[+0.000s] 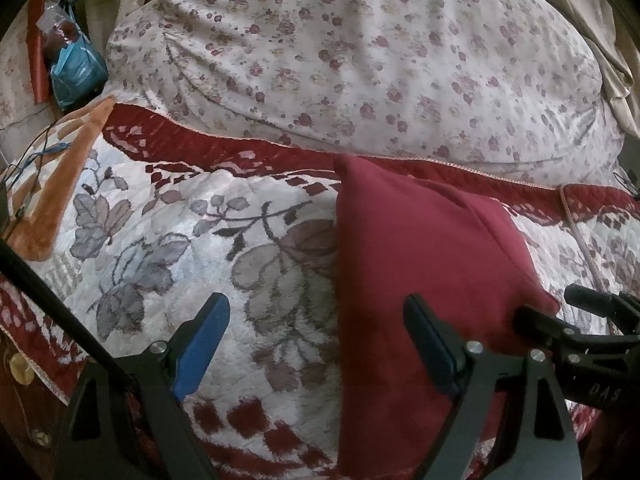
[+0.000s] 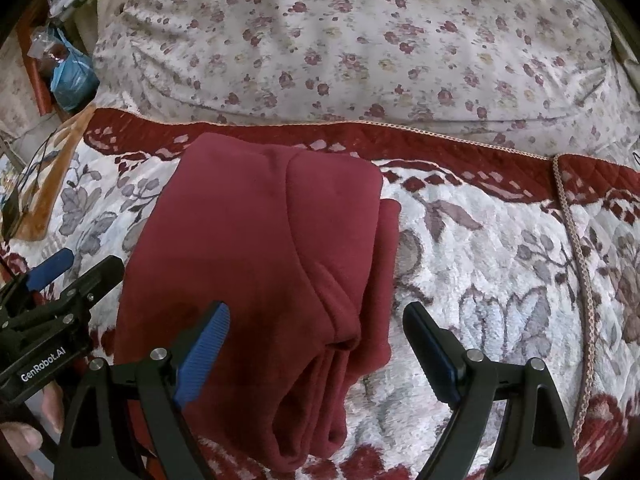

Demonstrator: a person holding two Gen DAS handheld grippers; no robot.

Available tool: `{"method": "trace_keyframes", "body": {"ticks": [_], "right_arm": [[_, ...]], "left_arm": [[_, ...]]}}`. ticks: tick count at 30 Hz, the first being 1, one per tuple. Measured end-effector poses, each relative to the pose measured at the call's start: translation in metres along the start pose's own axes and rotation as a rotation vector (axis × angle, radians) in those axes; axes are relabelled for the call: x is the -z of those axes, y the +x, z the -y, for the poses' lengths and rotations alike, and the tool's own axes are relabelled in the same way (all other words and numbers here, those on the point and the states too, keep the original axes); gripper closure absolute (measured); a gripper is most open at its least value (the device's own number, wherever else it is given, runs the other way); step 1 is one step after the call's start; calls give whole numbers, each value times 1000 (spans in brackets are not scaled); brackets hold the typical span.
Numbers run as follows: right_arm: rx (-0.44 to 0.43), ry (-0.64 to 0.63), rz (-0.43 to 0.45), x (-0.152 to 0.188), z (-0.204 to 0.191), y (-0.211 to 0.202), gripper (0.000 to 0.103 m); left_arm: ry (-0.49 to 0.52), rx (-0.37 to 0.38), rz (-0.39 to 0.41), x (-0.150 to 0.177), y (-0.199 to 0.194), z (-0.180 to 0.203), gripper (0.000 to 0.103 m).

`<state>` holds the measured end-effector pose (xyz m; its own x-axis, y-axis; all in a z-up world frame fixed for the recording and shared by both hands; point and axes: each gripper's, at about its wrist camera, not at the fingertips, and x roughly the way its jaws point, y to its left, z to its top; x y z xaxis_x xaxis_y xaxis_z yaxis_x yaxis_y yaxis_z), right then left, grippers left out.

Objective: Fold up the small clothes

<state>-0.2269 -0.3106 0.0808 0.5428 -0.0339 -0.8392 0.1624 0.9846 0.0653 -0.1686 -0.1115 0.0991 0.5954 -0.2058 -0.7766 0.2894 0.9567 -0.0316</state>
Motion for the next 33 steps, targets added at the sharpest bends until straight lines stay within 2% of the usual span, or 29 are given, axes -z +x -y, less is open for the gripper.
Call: {"method": "trace_keyframes", "body": {"ticks": [33], "right_arm": [[-4,2,-40,-2,3,18,11]], "left_arm": [[5,1,-18,-4,11,5,16]]}}
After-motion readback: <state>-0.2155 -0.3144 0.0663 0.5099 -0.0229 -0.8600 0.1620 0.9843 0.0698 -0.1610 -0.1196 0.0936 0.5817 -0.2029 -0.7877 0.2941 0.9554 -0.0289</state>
